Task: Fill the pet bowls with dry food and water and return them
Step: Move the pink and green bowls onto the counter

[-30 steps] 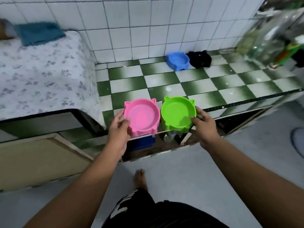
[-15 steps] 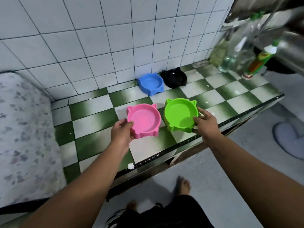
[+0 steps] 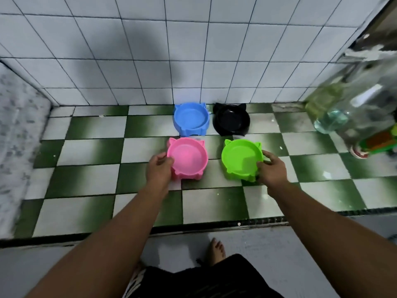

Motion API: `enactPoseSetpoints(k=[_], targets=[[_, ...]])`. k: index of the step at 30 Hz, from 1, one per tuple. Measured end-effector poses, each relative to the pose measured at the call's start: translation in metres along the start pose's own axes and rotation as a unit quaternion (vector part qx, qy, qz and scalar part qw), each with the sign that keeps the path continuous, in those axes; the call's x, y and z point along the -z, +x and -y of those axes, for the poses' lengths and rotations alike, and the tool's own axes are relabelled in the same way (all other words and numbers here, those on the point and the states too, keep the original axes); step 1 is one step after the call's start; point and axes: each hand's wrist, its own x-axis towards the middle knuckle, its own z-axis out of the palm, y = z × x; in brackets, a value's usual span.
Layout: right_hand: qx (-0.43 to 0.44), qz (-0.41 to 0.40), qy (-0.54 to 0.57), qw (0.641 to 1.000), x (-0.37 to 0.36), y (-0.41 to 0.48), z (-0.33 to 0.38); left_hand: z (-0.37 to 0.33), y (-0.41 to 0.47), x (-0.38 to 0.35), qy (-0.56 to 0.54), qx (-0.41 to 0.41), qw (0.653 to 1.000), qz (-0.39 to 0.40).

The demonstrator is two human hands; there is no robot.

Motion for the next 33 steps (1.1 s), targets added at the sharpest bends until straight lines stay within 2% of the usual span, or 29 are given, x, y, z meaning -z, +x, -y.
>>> enactPoseSetpoints(k=[3, 6, 11, 24, 33], targets=[[0.013, 0.015, -0.052, 0.998, 0.005, 0.015, 0.006, 0.005, -0.004, -0.019, 0.031, -0.003, 0.998, -0.046], [0.046, 0.005, -0.138, 0.989, 0.011, 0.023, 0.003, 0.009, -0.006, -0.03, 0.087, -0.04, 0.991, -0.093], [0.086, -0.002, -0.23, 0.969, 0.015, 0.032, 0.007, 0.007, -0.008, -0.037, 0.147, -0.055, 0.979, -0.132], [0.14, 0.0, -0.237, 0.961, 0.017, 0.045, -0.003, -0.001, 0.0, -0.042, 0.143, -0.05, 0.976, -0.156], [0.135, 0.017, -0.212, 0.968, 0.014, 0.049, -0.01, 0.003, 0.0, -0.044, 0.157, -0.054, 0.971, -0.17]])
